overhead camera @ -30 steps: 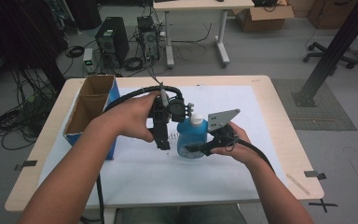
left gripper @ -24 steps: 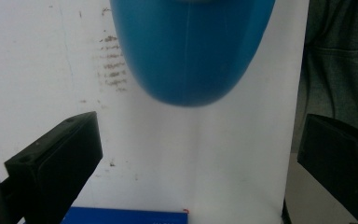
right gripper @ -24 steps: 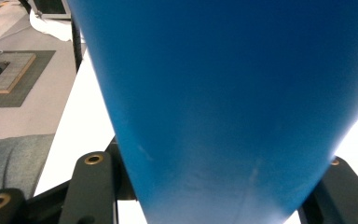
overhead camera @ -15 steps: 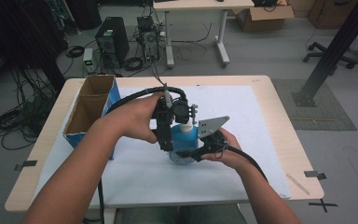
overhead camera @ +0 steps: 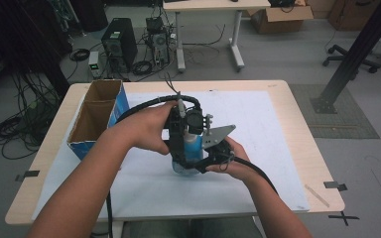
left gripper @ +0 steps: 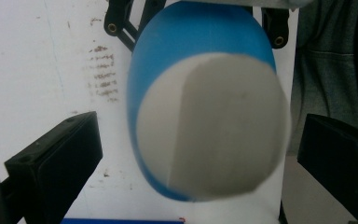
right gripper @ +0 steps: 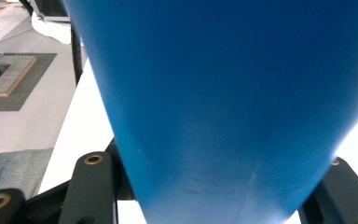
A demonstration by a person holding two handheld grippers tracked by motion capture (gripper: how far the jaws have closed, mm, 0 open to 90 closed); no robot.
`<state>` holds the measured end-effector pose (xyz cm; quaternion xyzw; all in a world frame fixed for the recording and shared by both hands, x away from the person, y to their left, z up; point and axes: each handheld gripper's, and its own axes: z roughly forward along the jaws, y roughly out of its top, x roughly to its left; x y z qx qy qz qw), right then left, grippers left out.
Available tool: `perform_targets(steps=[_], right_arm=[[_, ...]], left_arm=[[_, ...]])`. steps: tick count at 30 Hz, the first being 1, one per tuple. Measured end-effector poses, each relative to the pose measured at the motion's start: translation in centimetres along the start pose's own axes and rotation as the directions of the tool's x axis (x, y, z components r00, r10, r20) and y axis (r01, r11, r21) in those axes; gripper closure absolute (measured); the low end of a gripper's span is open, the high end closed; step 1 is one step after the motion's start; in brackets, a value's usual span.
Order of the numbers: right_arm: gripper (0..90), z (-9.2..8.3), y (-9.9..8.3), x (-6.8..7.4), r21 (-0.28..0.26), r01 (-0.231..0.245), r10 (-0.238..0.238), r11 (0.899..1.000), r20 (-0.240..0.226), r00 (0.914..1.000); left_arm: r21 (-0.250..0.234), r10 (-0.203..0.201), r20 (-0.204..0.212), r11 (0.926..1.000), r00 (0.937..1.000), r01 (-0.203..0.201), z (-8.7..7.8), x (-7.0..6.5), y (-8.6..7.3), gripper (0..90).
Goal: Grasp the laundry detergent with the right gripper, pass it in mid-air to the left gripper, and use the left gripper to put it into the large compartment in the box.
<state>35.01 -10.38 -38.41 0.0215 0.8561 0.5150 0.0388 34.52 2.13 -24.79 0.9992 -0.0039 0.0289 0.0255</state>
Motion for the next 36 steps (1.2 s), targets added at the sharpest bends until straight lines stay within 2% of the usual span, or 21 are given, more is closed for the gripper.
perform_targets(steps=[20, 36], right_arm=[[43.3, 0.6, 0.5, 0.2, -0.004, 0.006, -0.006, 1.0, 0.001, 1.0], [43.4, 0.7, 0.4, 0.3, -0.007, 0.0, 0.0, 1.0, -0.001, 1.0]], left_arm=[[0.003, 0.002, 0.003, 1.0, 1.0, -0.002, 0.9, 0.0, 0.0, 0.4], [0.006, 0.006, 0.004, 1.0, 1.0, -0.006, 1.3, 0.0, 0.1, 6.4]])
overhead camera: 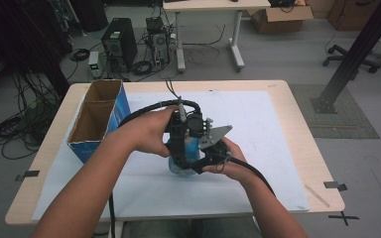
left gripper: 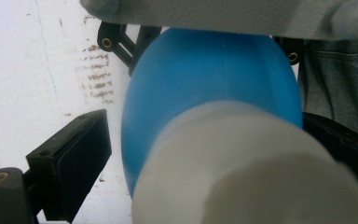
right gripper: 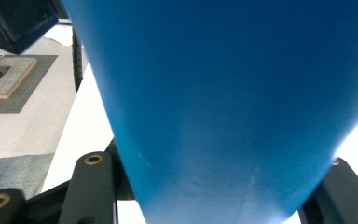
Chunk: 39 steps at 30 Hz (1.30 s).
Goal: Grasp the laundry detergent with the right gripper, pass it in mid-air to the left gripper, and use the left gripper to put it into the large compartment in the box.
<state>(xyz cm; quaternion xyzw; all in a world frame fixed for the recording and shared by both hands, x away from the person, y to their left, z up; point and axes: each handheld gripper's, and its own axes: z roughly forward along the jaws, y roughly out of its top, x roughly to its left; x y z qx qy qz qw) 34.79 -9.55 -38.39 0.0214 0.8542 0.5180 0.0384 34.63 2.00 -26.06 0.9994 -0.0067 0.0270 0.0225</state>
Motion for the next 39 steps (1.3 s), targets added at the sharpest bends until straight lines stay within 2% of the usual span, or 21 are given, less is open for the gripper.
perform_targets(steps=[18, 27, 33, 39], right_arm=[[43.4, 0.05, 0.02, -0.05, 0.0, 0.005, -0.005, 1.0, 0.009, 0.9999], [43.4, 0.08, 0.03, 0.01, 0.002, 0.007, -0.007, 1.0, 0.007, 0.9999], [43.4, 0.12, 0.07, -0.06, -0.003, 0.018, -0.018, 1.0, 0.014, 0.9997], [43.4, 0.1, 0.08, -0.01, -0.007, 0.006, -0.006, 1.0, 0.007, 1.0]], left_arm=[[0.011, -0.002, -0.001, 0.9999, 1.0, 0.002, 0.25, -0.02, 0.1, 19.3], [0.013, -0.004, 0.004, 0.9999, 1.0, 0.004, 0.17, -0.11, 0.15, 23.4], [0.017, -0.006, -0.01, 0.9998, 0.9999, 0.006, 0.25, -0.13, 0.14, 25.3], [0.028, -0.008, -0.007, 0.9996, 0.9999, 0.008, 0.33, -0.12, 0.16, 28.2]])
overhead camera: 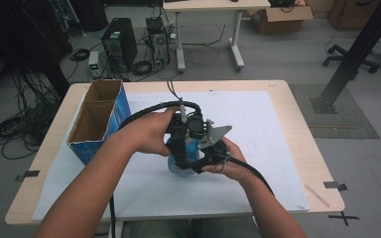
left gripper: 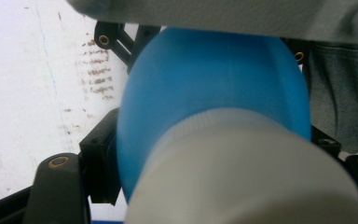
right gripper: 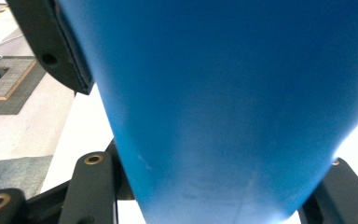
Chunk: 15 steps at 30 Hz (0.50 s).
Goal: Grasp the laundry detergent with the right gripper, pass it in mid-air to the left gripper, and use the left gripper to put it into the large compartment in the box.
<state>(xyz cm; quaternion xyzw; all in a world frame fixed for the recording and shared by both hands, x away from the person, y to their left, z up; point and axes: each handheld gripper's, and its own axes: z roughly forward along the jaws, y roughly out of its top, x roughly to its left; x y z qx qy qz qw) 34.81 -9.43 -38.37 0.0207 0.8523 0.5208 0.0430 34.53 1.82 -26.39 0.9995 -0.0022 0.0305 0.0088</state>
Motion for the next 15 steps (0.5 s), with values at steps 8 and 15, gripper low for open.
perform_targets(steps=[8, 15], right_arm=[[43.4, 0.06, -0.05, -0.04, 0.006, 0.006, -0.006, 1.0, 0.005, 1.0], [43.4, 0.2, -0.05, 0.1, 0.004, -0.003, 0.003, 1.0, -0.001, 1.0]], left_arm=[[-0.004, -0.004, -0.001, 1.0, 1.0, 0.004, -0.02, -0.06, 0.1, 33.8], [0.001, 0.003, -0.014, 1.0, 0.9999, -0.003, 0.11, -0.05, 0.15, 38.5]])
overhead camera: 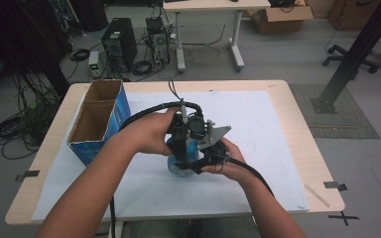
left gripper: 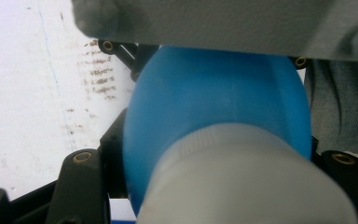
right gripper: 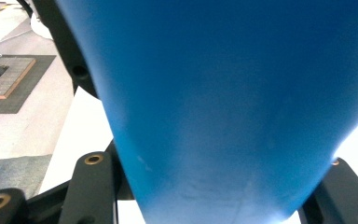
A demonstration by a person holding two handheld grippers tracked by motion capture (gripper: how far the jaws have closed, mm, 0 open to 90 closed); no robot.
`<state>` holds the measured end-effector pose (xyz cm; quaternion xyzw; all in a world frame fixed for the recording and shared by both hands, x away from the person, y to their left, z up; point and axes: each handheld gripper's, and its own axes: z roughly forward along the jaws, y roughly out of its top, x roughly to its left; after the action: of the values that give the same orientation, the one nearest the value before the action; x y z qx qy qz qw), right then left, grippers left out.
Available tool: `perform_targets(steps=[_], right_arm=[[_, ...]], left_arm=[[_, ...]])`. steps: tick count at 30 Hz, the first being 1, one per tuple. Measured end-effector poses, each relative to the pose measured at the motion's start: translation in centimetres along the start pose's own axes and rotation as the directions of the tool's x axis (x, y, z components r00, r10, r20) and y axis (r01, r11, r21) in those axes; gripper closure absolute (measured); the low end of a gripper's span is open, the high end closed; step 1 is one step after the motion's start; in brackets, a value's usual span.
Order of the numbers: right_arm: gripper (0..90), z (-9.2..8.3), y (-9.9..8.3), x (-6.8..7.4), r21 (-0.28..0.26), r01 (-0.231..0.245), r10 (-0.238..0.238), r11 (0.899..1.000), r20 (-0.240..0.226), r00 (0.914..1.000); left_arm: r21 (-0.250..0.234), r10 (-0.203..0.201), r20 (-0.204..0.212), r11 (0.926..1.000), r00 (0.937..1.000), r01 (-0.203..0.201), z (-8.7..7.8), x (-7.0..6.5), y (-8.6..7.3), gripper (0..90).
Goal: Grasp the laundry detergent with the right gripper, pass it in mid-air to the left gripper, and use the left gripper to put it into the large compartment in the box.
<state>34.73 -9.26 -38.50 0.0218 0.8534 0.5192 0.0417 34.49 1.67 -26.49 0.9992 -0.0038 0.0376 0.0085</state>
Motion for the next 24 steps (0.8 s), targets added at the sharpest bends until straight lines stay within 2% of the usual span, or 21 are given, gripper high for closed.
perform_targets(steps=[7, 15, 24], right_arm=[[43.5, -0.03, 0.0, -0.1, -0.002, 0.01, -0.01, 1.0, 0.005, 0.9999], [43.4, 0.08, -0.04, -0.05, 0.006, 0.007, -0.007, 1.0, 0.004, 1.0], [43.4, 0.09, 0.23, -0.01, -0.005, 0.012, -0.012, 1.0, -0.004, 0.9999]], left_arm=[[-0.002, 0.012, -0.015, 0.9999, 0.9998, -0.012, -0.03, -0.16, 0.04, 39.0], [0.023, 0.007, -0.005, 0.9997, 1.0, -0.006, 0.13, -0.11, 0.14, 39.7], [0.024, 0.005, -0.003, 0.9997, 1.0, -0.005, -0.26, -0.14, 0.07, 40.0]])
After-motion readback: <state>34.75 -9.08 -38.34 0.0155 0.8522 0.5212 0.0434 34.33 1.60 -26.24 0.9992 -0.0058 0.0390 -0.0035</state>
